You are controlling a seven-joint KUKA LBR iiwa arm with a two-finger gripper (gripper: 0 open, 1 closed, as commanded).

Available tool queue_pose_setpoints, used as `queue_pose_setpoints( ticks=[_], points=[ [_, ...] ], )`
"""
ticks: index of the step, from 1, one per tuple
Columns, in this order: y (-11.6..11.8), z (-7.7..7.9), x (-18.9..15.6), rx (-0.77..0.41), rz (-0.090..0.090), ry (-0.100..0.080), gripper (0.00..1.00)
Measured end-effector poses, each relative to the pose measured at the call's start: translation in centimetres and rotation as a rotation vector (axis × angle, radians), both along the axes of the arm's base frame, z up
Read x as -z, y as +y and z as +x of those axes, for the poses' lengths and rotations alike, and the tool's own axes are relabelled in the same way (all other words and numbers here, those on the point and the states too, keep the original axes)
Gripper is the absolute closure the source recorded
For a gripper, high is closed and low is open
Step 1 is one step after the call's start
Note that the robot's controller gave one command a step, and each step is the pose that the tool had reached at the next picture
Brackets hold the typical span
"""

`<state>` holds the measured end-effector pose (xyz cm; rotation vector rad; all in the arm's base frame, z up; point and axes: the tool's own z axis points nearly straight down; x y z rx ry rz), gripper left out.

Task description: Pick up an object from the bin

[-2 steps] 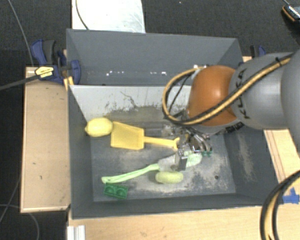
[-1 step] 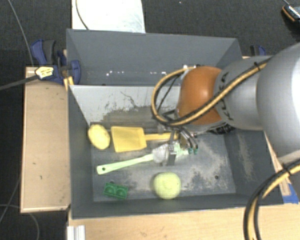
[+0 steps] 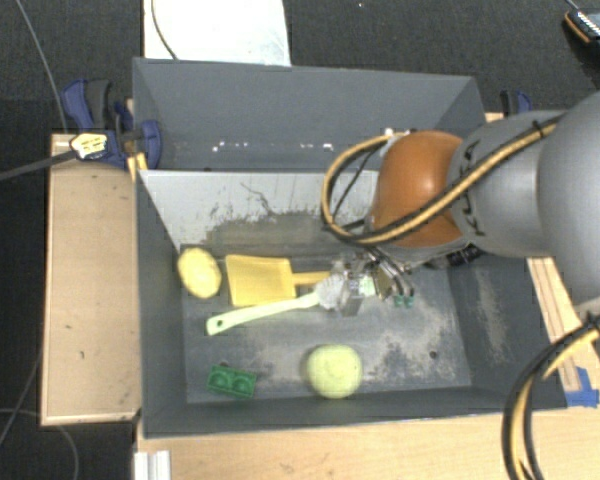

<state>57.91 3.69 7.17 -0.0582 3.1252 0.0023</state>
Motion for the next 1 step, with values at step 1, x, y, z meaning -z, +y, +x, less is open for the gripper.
queue_pose_setpoints(
  ticks=[1],
  points=[
    [0.00, 0.00, -0.01, -0.001, 0.000, 0.000, 1.00]
  ],
)
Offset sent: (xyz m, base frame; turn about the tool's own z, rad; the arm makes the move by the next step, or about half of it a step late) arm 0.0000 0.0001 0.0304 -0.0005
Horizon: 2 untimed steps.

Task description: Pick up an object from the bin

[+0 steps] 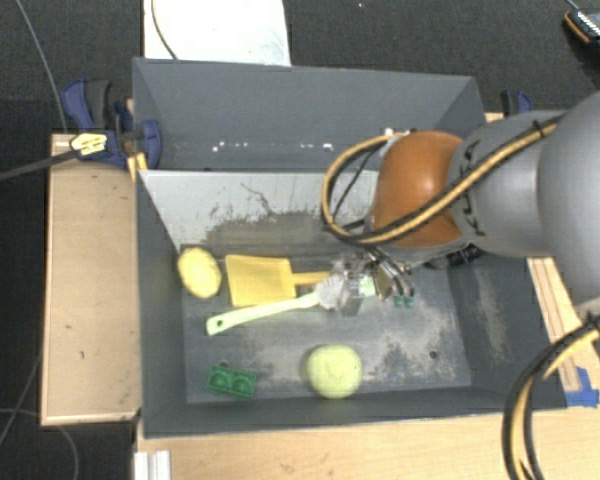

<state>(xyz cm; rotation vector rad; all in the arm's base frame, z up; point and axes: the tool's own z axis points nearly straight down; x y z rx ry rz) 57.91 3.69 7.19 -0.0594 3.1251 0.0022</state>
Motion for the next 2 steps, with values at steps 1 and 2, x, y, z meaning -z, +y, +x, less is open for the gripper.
queue_pose_setpoints(
  ticks=[1, 2],
  points=[
    [0.0, -0.1, -1.9, -0.001, 0.000, 0.001, 1.00],
    [0.0, 0.0, -3.5, -0.002, 0.000, -0.001, 1.00]
  ],
)
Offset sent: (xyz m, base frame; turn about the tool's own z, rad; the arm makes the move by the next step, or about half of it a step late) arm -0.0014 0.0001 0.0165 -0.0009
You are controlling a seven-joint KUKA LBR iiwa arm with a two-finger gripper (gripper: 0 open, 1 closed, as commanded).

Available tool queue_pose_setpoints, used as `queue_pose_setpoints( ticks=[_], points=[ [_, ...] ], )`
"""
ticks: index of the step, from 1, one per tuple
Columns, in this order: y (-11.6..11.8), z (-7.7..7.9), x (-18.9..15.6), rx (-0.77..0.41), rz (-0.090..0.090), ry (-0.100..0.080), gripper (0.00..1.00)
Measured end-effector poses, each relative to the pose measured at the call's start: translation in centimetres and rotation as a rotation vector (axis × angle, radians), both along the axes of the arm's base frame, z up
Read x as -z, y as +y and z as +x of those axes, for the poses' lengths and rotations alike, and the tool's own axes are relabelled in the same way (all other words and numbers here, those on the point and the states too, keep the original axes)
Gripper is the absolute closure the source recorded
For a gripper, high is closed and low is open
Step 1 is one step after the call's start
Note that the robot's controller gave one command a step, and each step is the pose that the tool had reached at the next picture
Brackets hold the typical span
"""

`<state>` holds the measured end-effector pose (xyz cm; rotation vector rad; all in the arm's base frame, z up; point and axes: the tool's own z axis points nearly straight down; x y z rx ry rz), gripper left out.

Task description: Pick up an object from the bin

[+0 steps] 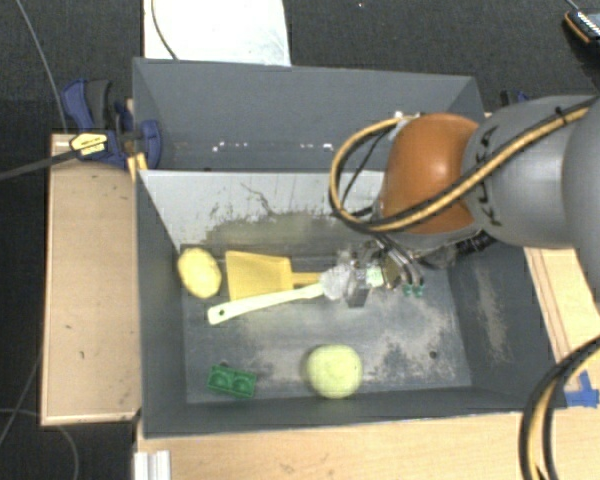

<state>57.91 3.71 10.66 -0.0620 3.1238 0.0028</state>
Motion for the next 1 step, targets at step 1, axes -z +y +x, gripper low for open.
queue_pose_setpoints(
  ticks=[1],
  points=[
    [-0.02, -0.14, -3.52, -0.001, 0.000, 0.005, 1.00]
  ],
)
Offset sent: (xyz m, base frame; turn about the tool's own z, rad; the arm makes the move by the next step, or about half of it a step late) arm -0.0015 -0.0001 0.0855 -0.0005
